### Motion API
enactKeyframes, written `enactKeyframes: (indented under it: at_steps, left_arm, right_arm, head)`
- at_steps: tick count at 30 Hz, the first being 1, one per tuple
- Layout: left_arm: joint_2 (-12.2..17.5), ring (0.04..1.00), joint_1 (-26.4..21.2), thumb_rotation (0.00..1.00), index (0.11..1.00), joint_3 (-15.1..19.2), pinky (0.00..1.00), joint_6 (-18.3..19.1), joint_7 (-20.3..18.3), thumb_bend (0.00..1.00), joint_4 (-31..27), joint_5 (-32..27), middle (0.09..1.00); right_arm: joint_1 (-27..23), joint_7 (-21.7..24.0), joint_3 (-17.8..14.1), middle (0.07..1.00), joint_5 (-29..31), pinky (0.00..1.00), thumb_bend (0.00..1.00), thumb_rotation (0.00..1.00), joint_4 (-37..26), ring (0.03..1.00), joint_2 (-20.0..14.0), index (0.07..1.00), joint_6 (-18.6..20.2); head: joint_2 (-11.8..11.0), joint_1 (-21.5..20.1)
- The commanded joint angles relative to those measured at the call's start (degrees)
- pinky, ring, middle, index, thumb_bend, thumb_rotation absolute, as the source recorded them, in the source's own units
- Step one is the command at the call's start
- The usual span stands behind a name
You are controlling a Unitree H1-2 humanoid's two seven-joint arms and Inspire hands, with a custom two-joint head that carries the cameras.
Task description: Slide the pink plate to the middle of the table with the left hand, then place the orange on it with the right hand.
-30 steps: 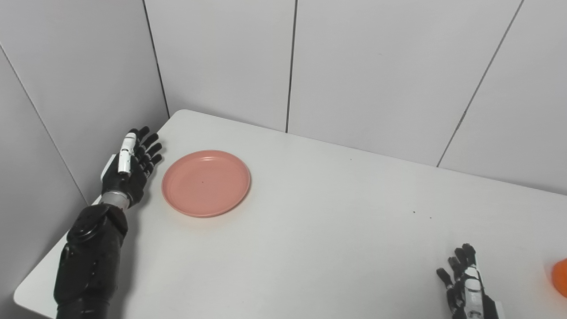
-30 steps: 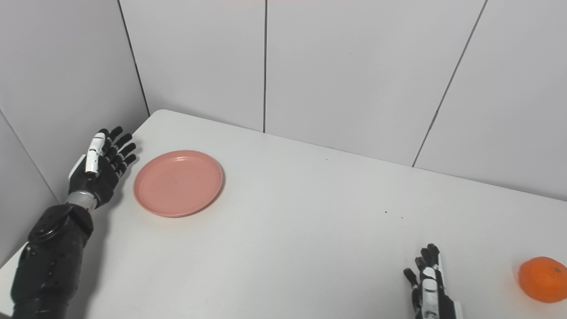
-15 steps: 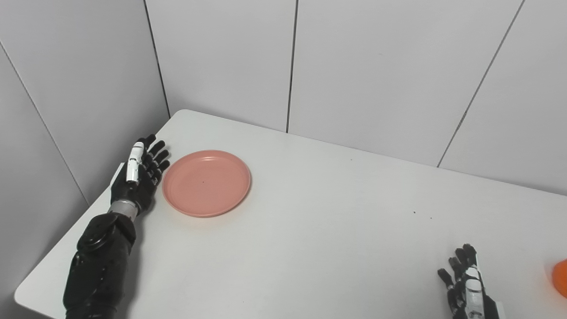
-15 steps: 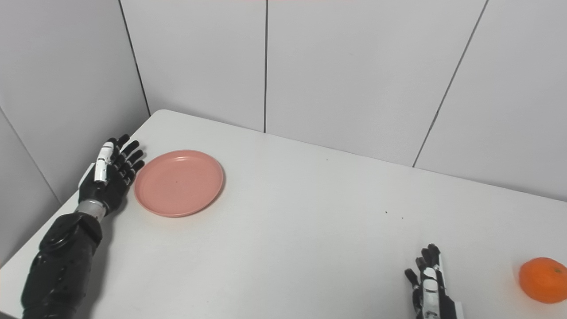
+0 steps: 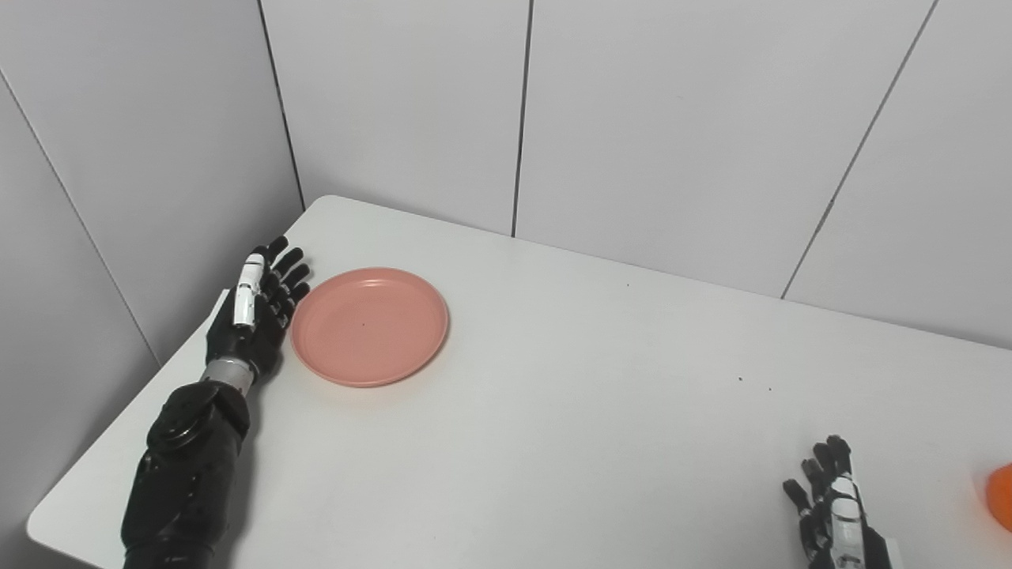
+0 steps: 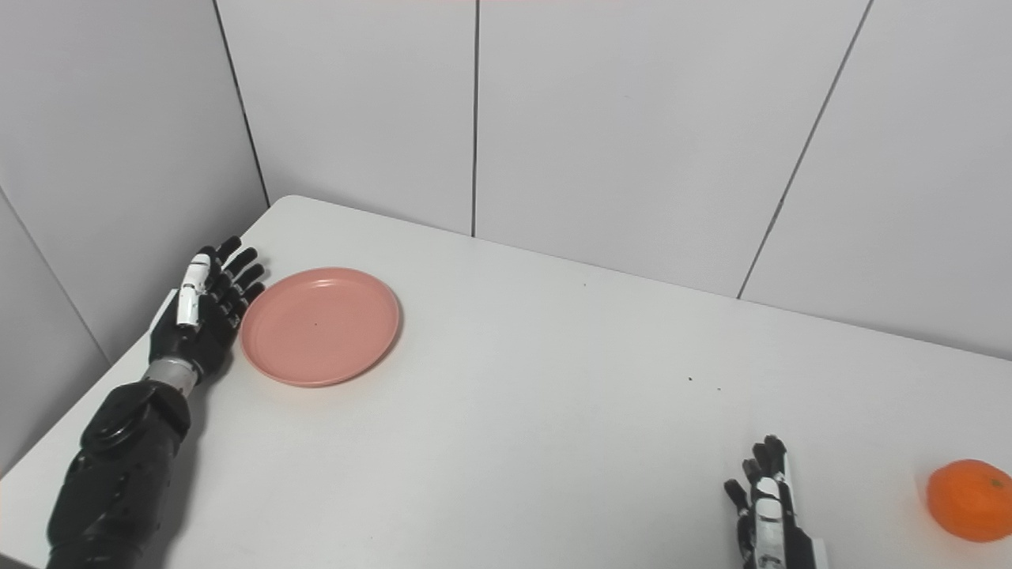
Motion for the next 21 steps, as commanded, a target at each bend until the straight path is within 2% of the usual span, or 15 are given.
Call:
enactKeyframes:
  at_steps: [1,12,21]
  left_arm:
    - [0.31,0.931,-0.84,1.00,0.915,-0.39,0.95,0.65,-0.47,0.37,0.37,-0.32,0.930]
    - [-0.27,0.907,-0.91,1.00,0.896,-1.46,0.92,0.84,-0.27,0.37,0.37,-0.16,0.904]
    - [-0.03,0.932,-0.80,1.00,0.924,-2.34,0.94,0.75,-3.28,0.36,0.26,-1.27,0.937]
  right_arm:
    - [-0.72,0.40,-0.18,1.000,-0.02,1.00,0.16,1.00,-1.56,1.000,-0.23,1.000,-0.45]
    - [-0.91,0.30,-0.21,1.000,-0.01,1.00,0.15,1.00,-1.48,1.000,-0.08,1.000,-0.49]
    - [-0.86,0.38,-0.19,1.000,0.14,1.00,0.15,1.00,-1.56,1.000,-0.10,1.000,-0.39]
  head:
    - [0.06,-0.08]
    - [0.09,-0.17]
    - [0.16,-0.29]
